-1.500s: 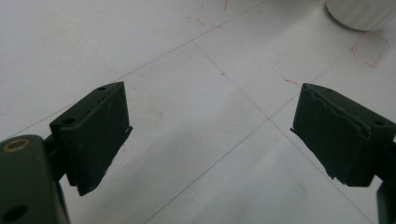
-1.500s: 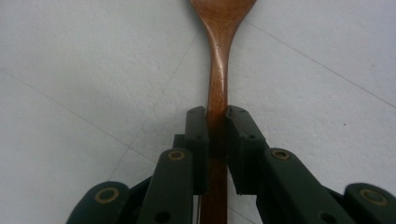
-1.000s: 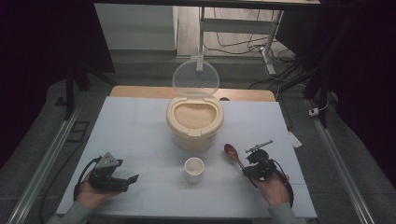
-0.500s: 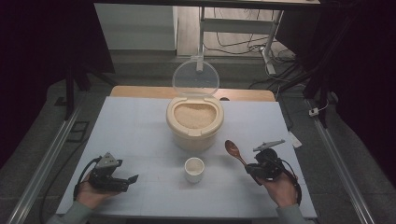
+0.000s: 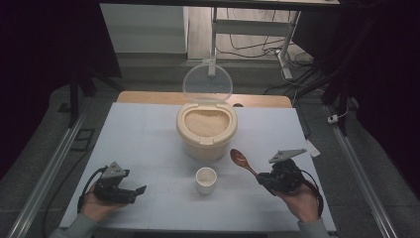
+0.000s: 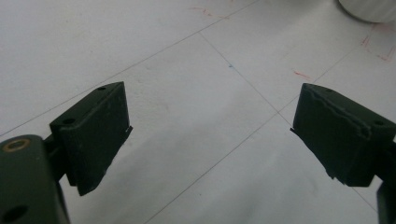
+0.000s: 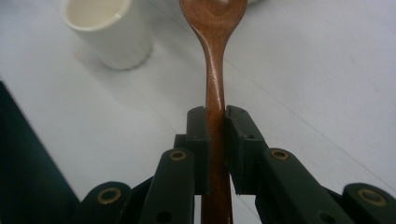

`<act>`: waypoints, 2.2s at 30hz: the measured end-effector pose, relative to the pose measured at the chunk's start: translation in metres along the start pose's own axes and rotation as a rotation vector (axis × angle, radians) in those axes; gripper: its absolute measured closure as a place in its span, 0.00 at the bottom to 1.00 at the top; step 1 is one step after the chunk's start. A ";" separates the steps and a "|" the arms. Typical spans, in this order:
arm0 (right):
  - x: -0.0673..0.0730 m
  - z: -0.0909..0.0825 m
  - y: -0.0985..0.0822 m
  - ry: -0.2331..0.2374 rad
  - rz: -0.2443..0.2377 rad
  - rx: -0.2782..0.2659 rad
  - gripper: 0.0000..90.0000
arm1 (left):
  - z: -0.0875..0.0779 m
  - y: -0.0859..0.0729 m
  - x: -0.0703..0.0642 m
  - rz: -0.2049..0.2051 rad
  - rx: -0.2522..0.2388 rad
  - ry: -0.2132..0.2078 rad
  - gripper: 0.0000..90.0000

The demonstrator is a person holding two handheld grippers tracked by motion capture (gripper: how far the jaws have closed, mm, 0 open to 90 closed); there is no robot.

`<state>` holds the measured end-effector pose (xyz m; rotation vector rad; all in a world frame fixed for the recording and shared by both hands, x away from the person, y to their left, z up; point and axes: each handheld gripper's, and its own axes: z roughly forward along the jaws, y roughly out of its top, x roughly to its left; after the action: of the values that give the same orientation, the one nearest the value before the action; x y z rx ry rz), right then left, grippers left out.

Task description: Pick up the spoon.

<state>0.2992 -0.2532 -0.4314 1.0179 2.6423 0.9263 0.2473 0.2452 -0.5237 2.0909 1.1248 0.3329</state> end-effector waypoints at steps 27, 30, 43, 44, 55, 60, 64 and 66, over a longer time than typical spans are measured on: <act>0.038 0.020 0.039 0.186 -0.182 -0.038 0.89 | 0.001 -0.001 0.002 -0.004 0.009 0.000 0.12; 0.042 0.024 0.045 0.199 -0.210 -0.037 0.89 | 0.001 -0.001 0.002 -0.005 0.010 -0.001 0.12; 0.056 0.042 0.065 0.238 -0.299 -0.007 0.89 | 0.001 0.000 0.001 0.001 0.013 -0.007 0.12; 0.057 0.043 0.066 0.240 -0.298 -0.009 0.89 | 0.000 0.000 0.001 0.002 0.011 -0.008 0.12; 0.059 0.045 0.068 0.246 -0.321 -0.002 0.88 | -0.004 0.006 0.000 0.014 -0.009 -0.036 0.12; 0.059 0.046 0.069 0.241 -0.327 -0.010 0.89 | -0.013 0.033 -0.006 0.052 -0.047 -0.081 0.12; 0.062 0.047 0.070 0.240 -0.344 -0.009 0.88 | -0.021 0.056 -0.021 0.120 -0.072 -0.118 0.12; 0.063 0.047 0.071 0.241 -0.348 -0.002 0.88 | -0.023 0.067 -0.030 0.156 -0.077 -0.145 0.12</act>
<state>0.3076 -0.1476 -0.4217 0.4422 2.8790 1.0208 0.2587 0.2085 -0.4569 2.1030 0.8544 0.2880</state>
